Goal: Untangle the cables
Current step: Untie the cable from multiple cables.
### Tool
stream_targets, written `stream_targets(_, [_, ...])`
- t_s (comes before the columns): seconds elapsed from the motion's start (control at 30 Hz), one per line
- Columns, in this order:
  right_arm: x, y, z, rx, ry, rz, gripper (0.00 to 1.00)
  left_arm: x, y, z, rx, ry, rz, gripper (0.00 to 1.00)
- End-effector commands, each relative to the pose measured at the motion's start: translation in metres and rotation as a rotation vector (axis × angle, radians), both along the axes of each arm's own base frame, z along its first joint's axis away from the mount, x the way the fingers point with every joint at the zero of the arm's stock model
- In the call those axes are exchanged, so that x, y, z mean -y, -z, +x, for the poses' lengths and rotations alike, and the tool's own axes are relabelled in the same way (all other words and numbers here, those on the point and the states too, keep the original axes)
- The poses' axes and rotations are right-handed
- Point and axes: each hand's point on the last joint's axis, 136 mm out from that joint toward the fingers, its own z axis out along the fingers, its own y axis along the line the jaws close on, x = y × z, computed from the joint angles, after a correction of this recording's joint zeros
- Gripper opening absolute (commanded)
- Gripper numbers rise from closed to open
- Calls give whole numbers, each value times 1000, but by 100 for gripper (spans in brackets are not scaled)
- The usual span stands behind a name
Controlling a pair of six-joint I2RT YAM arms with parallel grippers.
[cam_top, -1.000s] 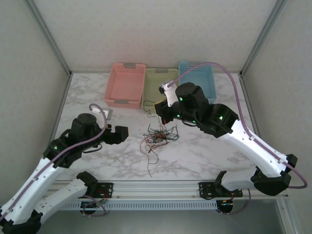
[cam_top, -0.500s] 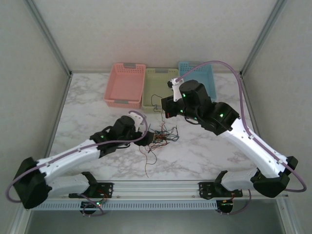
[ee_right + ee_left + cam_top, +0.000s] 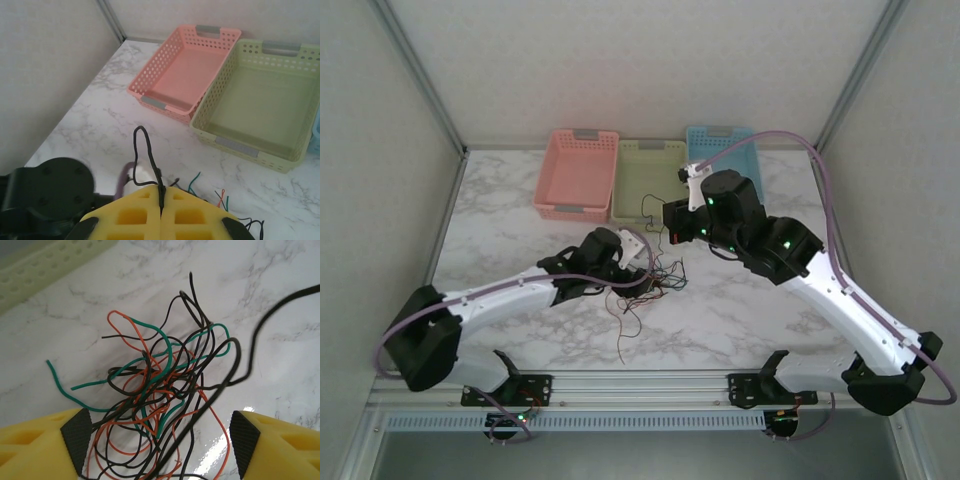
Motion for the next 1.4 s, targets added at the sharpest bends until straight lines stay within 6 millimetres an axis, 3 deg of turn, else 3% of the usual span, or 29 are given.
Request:
stream_targets(0.0, [11, -4, 2, 23, 42, -1, 0, 0, 2, -6, -26, 52, 28, 74])
stream_targets(0.07, [11, -2, 2, 19, 38, -9, 0, 1, 7, -6, -37, 53, 34, 71])
stream_targets(0.2, [12, 0, 3, 19, 45, -13, 0, -2, 20, -6, -59, 39, 64, 53])
stream_targets(0.33, [15, -2, 4, 33, 54, -22, 0, -8, 15, -5, -34, 16, 59, 27])
stream_targets(0.4, [17, -2, 6, 41, 63, -32, 0, -13, 12, -3, -18, -7, 63, 18])
stream_targets(0.47, [18, -4, 7, 51, 68, -38, 0, -19, 10, 0, -8, -40, 81, 2])
stream_targets(0.5, [19, -4, 9, 54, 73, -41, 0, -23, 8, 2, -4, -62, 93, 0])
stream_targets(0.67, [42, -25, 23, 100, 146, -24, 0, -40, -6, 6, 9, -148, 121, 0])
stream_targets(0.83, [105, -73, 38, 226, 330, 8, 0, -86, -3, 25, -7, -386, 223, 0])
stream_targets(0.97, [153, -102, 37, 324, 477, -21, 0, -124, -20, 33, -8, -557, 197, 0])
stream_targets(1.2, [220, -124, 27, 425, 713, -135, 0, -185, -70, 32, 80, -767, 196, 0])
stream_targets(1.37, [231, -121, 31, 418, 756, -173, 0, -208, -88, 24, 104, -837, 172, 0])
